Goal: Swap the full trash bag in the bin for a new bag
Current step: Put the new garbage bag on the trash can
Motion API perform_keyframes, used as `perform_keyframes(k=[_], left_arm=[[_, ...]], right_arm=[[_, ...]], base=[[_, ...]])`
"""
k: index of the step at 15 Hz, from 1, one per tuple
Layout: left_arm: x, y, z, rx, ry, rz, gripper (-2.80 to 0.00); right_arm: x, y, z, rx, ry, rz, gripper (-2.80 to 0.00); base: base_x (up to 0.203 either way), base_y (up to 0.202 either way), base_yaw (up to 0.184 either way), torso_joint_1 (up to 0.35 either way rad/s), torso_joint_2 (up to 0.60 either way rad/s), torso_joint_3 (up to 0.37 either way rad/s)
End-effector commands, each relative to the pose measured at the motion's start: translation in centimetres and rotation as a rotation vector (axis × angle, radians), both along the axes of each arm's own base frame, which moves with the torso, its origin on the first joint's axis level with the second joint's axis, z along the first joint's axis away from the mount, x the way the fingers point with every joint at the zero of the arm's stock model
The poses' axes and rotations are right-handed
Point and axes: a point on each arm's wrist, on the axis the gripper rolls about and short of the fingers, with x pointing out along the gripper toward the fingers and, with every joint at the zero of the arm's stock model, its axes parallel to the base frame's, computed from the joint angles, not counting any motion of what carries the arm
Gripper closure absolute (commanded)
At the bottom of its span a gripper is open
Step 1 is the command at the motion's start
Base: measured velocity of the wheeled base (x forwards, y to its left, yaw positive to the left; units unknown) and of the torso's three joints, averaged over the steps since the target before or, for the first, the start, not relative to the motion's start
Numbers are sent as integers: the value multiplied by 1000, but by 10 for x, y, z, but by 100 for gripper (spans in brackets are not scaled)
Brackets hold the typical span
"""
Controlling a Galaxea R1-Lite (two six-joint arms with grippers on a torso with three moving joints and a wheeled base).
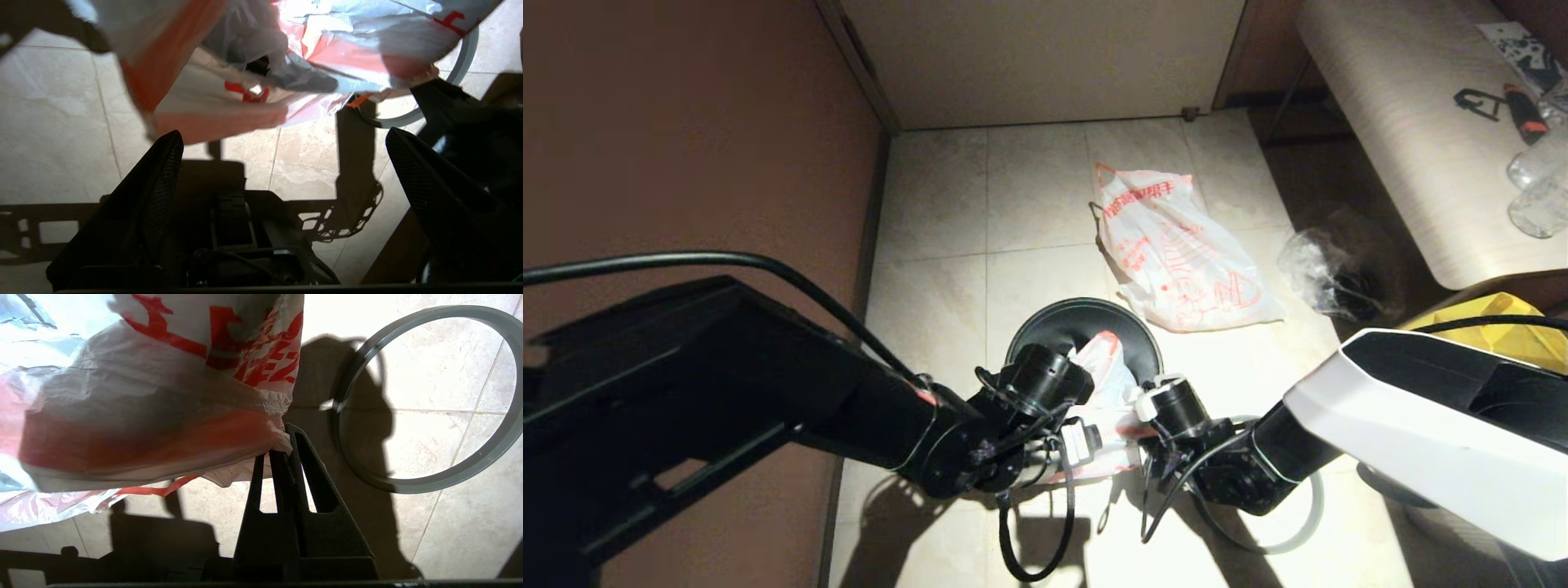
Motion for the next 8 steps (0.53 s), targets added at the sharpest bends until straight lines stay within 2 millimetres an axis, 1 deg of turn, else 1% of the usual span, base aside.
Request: perform_keyframes(k=[1,3,8], left_arm=[[26,-2,-26,16,26,53,-280],[50,6,-29,-23,17,133,-280],[66,30,-31,-55,36,256,-280]], right_arm=[[0,0,-1,1,-1,-5,0],[1,-1,-3,-2,4,-6,0],[1,0,-3,0,1,-4,0]], base=[[0,0,0,0,0,0],[0,0,0,0,0,0],[0,0,0,0,0,0]])
